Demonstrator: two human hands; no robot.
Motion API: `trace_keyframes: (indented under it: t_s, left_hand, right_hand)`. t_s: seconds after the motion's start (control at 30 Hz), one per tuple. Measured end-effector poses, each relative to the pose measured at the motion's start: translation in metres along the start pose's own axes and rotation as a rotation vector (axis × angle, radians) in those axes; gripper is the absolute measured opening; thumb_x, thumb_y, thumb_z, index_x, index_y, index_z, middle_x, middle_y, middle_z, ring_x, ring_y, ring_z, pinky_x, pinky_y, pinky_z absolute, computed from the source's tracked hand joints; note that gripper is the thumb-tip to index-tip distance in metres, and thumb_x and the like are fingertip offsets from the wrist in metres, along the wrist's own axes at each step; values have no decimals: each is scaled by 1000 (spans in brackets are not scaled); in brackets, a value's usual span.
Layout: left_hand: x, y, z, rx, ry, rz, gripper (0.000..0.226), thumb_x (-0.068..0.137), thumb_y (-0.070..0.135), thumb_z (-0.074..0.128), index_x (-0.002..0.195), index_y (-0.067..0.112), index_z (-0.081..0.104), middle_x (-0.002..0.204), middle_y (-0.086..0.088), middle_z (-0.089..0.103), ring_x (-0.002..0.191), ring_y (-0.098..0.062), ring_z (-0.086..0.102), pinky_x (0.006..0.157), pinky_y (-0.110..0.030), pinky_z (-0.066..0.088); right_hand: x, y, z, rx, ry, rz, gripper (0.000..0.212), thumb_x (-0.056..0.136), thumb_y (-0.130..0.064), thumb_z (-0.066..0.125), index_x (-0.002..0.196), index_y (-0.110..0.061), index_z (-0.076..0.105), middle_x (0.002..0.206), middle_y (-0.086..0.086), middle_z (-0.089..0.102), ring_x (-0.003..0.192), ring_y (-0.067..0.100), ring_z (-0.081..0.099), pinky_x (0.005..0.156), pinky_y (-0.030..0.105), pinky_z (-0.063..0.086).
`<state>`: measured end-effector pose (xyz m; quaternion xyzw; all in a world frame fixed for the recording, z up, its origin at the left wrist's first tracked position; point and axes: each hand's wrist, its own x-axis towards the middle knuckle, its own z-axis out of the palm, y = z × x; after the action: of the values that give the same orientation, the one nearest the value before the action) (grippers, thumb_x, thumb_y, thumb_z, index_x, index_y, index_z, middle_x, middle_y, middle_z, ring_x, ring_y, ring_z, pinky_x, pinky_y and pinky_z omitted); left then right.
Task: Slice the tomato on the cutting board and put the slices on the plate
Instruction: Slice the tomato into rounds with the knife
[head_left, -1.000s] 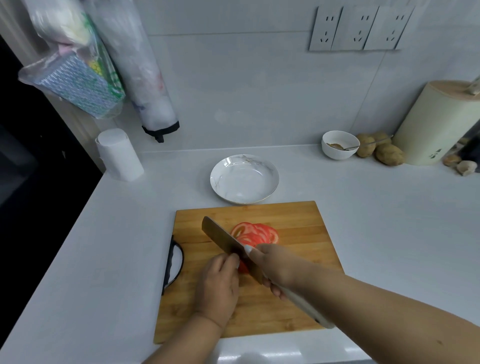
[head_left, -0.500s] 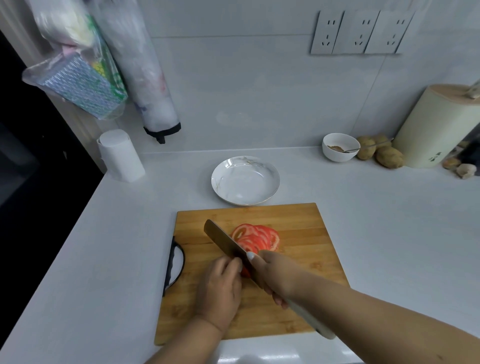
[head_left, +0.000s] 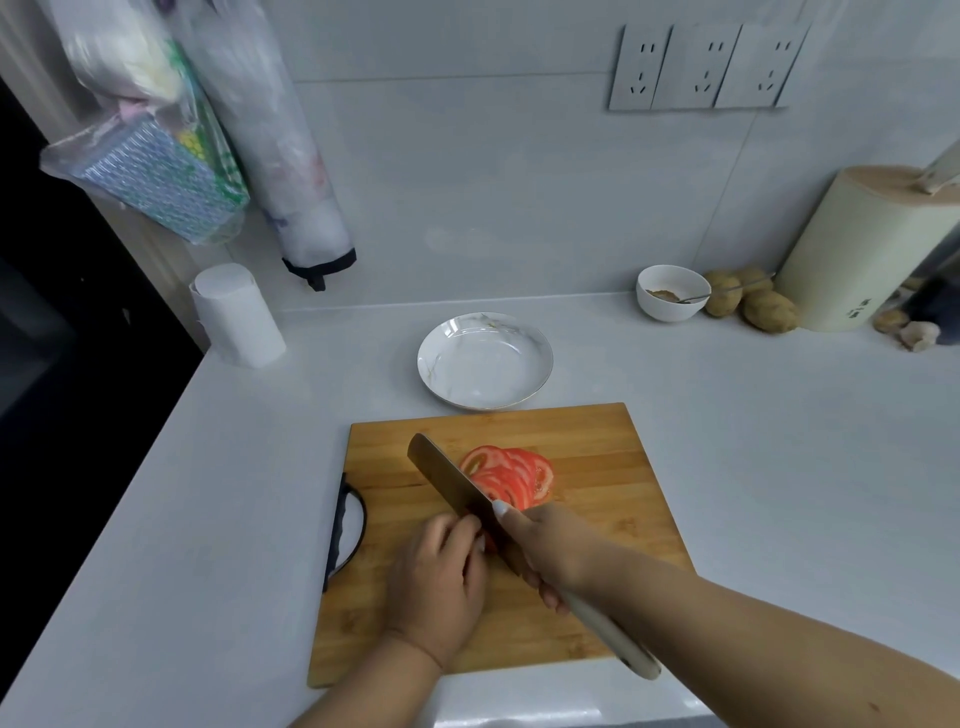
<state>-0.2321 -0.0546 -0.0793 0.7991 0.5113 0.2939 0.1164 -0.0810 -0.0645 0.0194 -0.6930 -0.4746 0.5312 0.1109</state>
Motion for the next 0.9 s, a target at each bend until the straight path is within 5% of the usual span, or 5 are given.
trace_keyframes:
  t_s: [0.3, 0.47, 0.9]
  left_hand:
    - [4, 0, 0, -29, 0, -101, 25, 88, 36, 43, 100, 24, 61, 90, 4, 64, 78, -14, 59, 55, -29, 51]
    - [6, 1, 3, -17, 3, -156, 18, 86, 29, 61, 103, 22, 63, 93, 5, 65, 83, -14, 60, 64, -25, 48]
    - [9, 4, 3, 7, -72, -206, 37, 89, 49, 44, 115, 25, 56, 108, 9, 59, 98, -9, 51, 82, -23, 46]
  right_hand:
    - [-17, 2, -12, 65, -5, 1, 59, 99, -54, 32, 63, -11, 49, 40, 0, 51, 33, 12, 46, 49, 25, 45]
    - [-32, 2, -23, 78, 3, -35, 52, 99, -51, 36, 67, -12, 51, 39, -4, 53, 36, 12, 48, 49, 25, 47]
    - [-58, 2, -48, 150, 59, -48, 54, 97, -45, 42, 57, -13, 58, 49, 10, 56, 46, 23, 51, 56, 29, 48]
